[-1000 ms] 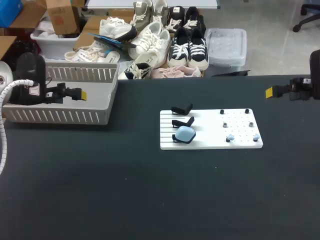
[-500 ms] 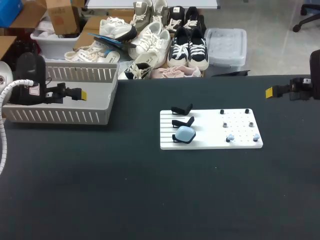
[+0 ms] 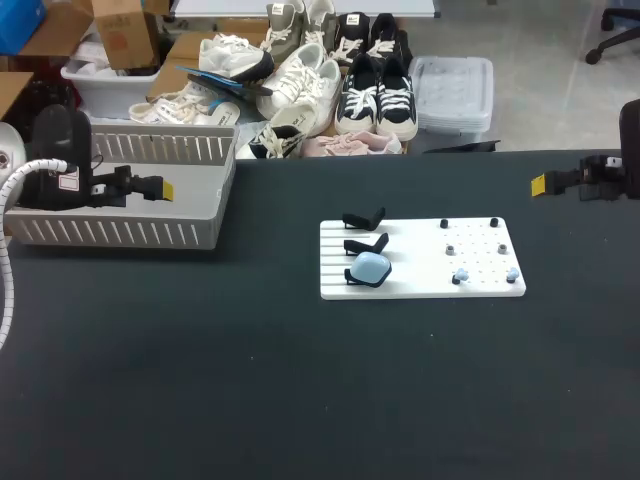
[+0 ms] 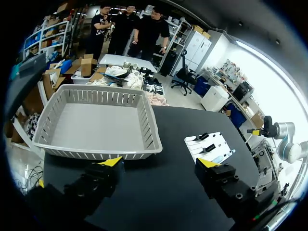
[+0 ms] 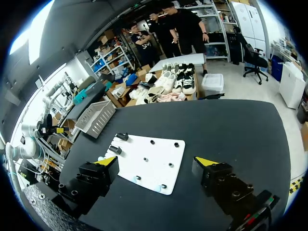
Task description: Pick up each earbud case from the left stands, insert the matching earbuds, close the lid, and place the case in the box.
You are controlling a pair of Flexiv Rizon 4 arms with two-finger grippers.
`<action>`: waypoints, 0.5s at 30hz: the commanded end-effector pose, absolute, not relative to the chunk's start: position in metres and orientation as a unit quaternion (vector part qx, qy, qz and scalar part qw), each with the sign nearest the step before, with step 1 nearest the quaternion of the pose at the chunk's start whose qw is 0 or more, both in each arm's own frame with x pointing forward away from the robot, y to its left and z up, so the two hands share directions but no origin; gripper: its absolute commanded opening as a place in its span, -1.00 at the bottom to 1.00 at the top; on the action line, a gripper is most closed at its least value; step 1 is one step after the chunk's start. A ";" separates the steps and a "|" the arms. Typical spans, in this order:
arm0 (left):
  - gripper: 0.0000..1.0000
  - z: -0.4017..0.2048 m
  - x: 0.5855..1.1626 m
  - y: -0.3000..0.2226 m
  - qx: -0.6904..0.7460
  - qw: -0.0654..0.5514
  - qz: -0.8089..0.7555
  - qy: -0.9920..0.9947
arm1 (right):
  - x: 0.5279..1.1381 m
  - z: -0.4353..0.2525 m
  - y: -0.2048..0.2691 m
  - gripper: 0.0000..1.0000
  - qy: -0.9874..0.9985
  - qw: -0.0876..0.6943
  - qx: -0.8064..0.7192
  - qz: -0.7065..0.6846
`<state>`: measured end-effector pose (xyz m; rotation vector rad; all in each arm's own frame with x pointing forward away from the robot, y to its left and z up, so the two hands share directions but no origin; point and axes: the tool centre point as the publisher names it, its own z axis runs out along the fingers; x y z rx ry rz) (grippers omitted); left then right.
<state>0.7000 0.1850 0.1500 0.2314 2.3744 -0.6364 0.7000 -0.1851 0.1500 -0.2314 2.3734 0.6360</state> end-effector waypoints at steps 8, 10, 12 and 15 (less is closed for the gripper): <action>1.00 0.150 0.703 0.180 0.122 0.335 -0.237 0.904 | 0.700 0.150 -0.185 1.00 0.908 0.330 -0.088 0.243; 1.00 0.152 0.704 0.176 0.153 0.341 -0.232 0.898 | 0.700 0.150 -0.185 1.00 0.908 0.330 -0.088 0.243; 1.00 0.152 0.705 0.173 0.174 0.343 -0.234 0.893 | 0.700 0.150 -0.185 1.00 0.908 0.330 -0.088 0.243; 1.00 0.153 0.706 0.168 0.217 0.356 -0.242 0.876 | 0.700 0.150 -0.185 1.00 0.908 0.330 -0.088 0.243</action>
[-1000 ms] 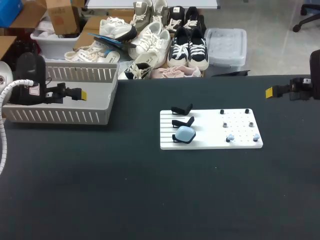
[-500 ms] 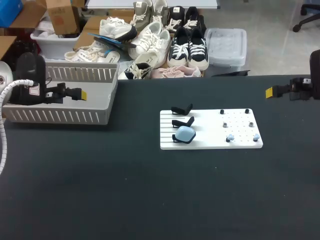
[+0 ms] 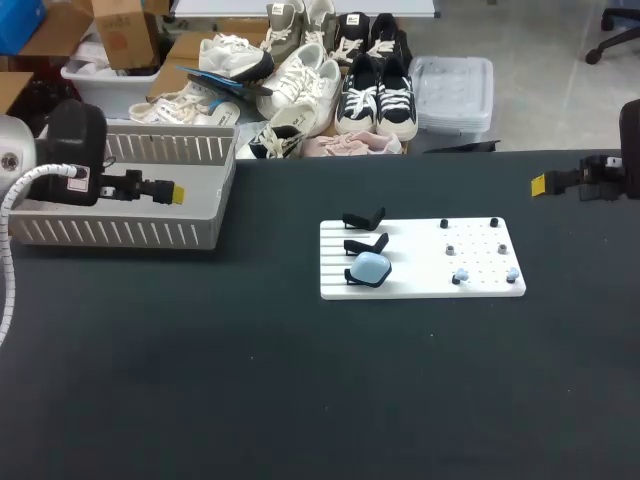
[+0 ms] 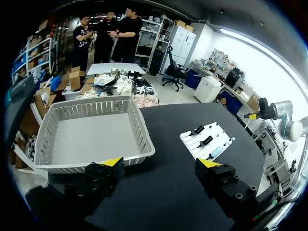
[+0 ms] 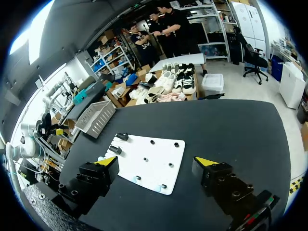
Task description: Pick up each earbud case from the left stands, insert the matching earbuds, close the lid, and place the case in the box.
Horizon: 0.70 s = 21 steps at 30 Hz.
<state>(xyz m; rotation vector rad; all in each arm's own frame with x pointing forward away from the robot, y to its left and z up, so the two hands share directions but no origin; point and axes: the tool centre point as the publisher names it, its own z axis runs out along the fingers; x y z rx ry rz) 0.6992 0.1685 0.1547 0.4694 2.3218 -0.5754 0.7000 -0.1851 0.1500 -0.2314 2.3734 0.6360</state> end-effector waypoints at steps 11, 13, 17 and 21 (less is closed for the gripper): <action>1.00 0.158 0.689 0.135 0.411 0.376 -0.276 0.783 | 0.700 0.150 -0.185 1.00 0.908 0.330 -0.088 0.243; 1.00 0.156 0.685 0.127 0.439 0.375 -0.270 0.771 | 0.700 0.150 -0.185 1.00 0.908 0.330 -0.088 0.243; 1.00 0.152 0.678 0.110 0.484 0.381 -0.251 0.746 | 0.700 0.150 -0.185 1.00 0.908 0.330 -0.088 0.243; 1.00 0.146 0.673 0.091 0.515 0.389 -0.219 0.732 | 0.700 0.150 -0.185 1.00 0.908 0.330 -0.088 0.243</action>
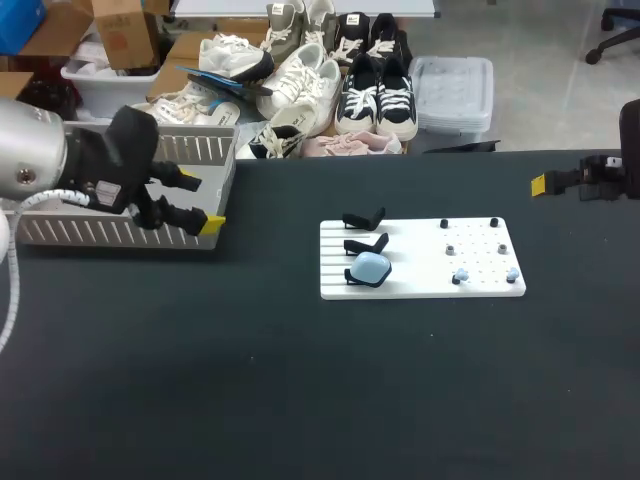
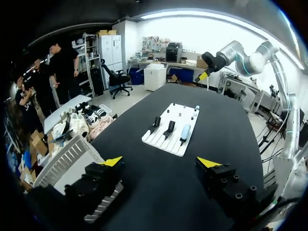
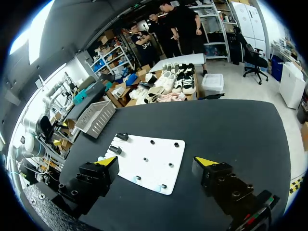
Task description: Pick up each earbud case from the left stands, insert the matching earbuds, close the lid, and place the case in the box.
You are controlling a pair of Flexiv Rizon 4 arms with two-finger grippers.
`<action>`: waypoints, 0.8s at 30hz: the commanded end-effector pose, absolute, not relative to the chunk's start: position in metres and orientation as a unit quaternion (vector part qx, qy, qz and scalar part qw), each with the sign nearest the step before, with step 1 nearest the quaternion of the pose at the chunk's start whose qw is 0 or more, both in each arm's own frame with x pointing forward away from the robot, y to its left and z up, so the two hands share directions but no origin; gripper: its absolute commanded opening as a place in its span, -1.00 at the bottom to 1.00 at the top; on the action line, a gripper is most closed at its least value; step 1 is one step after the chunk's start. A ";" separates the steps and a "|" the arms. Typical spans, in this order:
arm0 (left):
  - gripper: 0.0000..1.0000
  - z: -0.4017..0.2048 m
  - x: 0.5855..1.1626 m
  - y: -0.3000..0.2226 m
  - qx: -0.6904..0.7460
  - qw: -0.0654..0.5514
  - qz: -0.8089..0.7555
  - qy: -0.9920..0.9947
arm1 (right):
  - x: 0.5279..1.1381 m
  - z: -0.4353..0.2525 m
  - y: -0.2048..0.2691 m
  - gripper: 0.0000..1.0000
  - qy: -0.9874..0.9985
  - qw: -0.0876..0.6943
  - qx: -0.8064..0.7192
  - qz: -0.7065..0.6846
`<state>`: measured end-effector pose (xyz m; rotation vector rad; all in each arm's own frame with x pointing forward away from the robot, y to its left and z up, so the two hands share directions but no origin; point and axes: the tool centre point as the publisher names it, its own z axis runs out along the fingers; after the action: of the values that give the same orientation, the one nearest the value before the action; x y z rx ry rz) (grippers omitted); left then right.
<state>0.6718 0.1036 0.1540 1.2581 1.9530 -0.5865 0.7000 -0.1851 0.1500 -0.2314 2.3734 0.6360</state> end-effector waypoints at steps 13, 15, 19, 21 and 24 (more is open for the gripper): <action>1.00 0.135 0.660 0.046 0.574 0.403 -0.250 0.668 | 0.700 0.150 -0.185 1.00 0.908 0.330 -0.088 0.243; 1.00 0.129 0.661 0.038 0.579 0.399 -0.257 0.663 | 0.700 0.150 -0.185 1.00 0.908 0.330 -0.088 0.243; 1.00 0.119 0.662 0.022 0.593 0.396 -0.264 0.650 | 0.700 0.150 -0.185 1.00 0.908 0.330 -0.088 0.243; 1.00 0.114 0.663 0.016 0.596 0.393 -0.270 0.646 | 0.700 0.150 -0.185 1.00 0.908 0.330 -0.088 0.243; 1.00 0.107 0.667 0.009 0.599 0.386 -0.282 0.642 | 0.700 0.150 -0.185 1.00 0.908 0.330 -0.088 0.243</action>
<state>0.6530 0.0182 0.1174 1.5180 1.6483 -0.6935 0.7000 -0.1851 0.1500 -0.2314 2.3733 0.6361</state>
